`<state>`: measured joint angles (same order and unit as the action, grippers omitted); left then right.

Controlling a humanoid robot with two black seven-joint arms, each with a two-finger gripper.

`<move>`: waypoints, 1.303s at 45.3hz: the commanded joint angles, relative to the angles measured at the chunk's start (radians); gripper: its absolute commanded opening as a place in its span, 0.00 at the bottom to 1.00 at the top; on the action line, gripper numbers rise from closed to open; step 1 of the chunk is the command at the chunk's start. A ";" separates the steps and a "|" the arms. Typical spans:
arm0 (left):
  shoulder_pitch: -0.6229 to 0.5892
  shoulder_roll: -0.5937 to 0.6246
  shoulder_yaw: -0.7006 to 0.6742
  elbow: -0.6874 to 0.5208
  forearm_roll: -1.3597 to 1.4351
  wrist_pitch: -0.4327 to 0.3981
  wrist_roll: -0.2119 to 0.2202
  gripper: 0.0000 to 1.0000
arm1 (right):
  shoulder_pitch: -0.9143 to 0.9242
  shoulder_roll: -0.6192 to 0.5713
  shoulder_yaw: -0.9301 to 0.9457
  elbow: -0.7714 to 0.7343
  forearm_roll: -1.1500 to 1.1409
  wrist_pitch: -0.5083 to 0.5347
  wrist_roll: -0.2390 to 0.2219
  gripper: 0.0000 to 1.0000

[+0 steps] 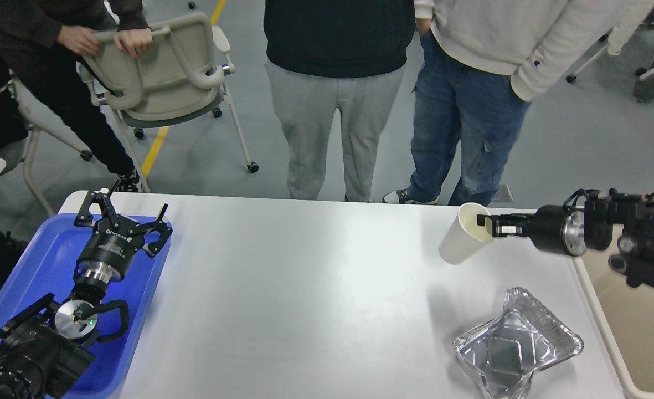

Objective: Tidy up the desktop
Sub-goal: 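Close the right gripper on the cup and lift it, then carry the cup over the beige bin and release it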

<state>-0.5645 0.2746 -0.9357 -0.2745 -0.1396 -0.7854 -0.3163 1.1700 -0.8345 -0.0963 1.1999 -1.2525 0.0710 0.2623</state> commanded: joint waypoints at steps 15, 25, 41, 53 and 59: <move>0.001 0.000 0.000 0.000 0.000 0.000 -0.001 1.00 | 0.278 -0.241 -0.005 0.107 0.151 0.118 0.005 0.00; 0.001 0.000 0.000 0.000 0.000 0.000 -0.001 1.00 | 0.108 -0.278 0.004 -0.069 0.338 0.082 0.011 0.00; 0.000 0.000 0.000 0.000 0.000 0.000 -0.001 1.00 | -0.199 -0.144 0.012 -0.511 0.873 0.075 0.014 0.00; 0.000 0.000 0.000 0.000 0.000 0.000 -0.001 1.00 | -0.449 0.135 0.038 -0.974 1.153 0.076 0.002 0.00; 0.001 0.000 0.000 0.000 -0.002 0.000 -0.001 1.00 | -0.512 0.296 0.066 -1.186 1.213 0.075 -0.043 0.00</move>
<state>-0.5642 0.2746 -0.9357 -0.2745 -0.1396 -0.7854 -0.3177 0.8265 -0.7884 -0.0641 0.4064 -0.2330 0.1467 0.2645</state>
